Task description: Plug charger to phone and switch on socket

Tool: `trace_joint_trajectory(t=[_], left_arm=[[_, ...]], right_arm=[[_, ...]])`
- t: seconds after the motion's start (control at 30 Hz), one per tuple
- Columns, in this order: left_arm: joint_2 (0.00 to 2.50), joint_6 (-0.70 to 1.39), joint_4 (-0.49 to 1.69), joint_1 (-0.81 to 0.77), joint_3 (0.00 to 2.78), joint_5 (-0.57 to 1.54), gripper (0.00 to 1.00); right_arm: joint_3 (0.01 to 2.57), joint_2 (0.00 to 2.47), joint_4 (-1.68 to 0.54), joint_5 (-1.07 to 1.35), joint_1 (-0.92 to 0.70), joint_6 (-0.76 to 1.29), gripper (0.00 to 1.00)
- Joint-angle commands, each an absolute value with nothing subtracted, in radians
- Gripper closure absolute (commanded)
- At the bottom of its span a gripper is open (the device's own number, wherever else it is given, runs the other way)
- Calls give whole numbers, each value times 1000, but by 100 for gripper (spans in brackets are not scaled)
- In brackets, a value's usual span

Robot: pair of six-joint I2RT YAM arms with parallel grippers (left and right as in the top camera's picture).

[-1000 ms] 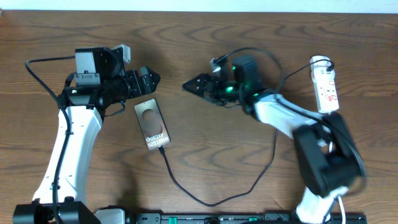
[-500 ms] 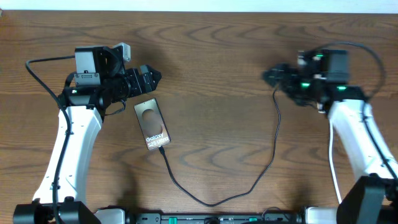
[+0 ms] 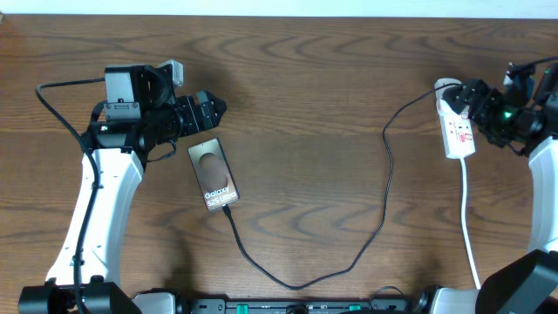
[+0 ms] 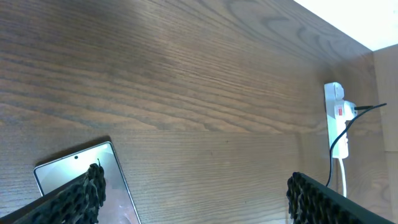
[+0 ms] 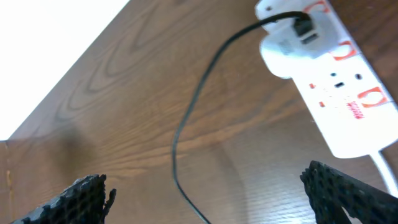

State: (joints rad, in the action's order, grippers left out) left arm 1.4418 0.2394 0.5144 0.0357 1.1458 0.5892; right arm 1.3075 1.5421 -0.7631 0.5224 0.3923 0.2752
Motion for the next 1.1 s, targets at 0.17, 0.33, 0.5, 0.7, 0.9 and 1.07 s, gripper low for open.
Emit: trace_joint_trajectory(t=[0.17, 0.33, 0.5, 0.7, 0.9, 1.07], left_arm=[[1426, 245, 514, 38, 1145, 598, 7], [1426, 245, 515, 38, 1145, 598, 7], [1426, 245, 514, 38, 1145, 598, 7], [1426, 245, 514, 38, 1145, 598, 7], [1426, 245, 514, 38, 1145, 593, 7], [1426, 245, 514, 38, 1145, 593, 7]], right_arm=[[1322, 1538, -802, 434, 407, 207, 1], [1322, 1569, -788, 391, 407, 175, 1], [1362, 1673, -804, 395, 415, 150, 1], [1536, 1837, -905, 393, 423, 68, 1], [1707, 1979, -997, 310, 426, -5, 1], [1758, 2071, -1017, 305, 429, -106, 1]])
